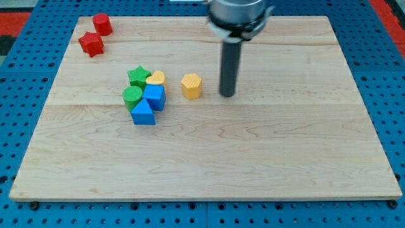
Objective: Move the yellow hexagon into the right side of the yellow heart
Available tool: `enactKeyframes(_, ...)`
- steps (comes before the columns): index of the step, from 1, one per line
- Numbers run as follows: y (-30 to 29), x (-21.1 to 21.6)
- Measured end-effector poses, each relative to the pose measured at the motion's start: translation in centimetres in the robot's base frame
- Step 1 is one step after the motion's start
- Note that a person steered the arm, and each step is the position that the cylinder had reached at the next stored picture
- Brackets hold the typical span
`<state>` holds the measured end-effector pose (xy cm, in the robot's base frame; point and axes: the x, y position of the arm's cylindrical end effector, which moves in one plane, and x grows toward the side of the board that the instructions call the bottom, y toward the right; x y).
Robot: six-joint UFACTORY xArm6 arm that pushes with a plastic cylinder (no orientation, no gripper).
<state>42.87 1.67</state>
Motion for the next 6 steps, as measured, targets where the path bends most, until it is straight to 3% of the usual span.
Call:
enactKeyframes(1,-2.6,-0.3)
enactKeyframes(2,0.9,-2.1)
enactKeyframes(3,-0.3,-3.4)
enactKeyframes(4,-4.9,-1.2)
enactKeyframes(5,-2.3,-2.5)
enactKeyframes(6,-1.3,-8.3)
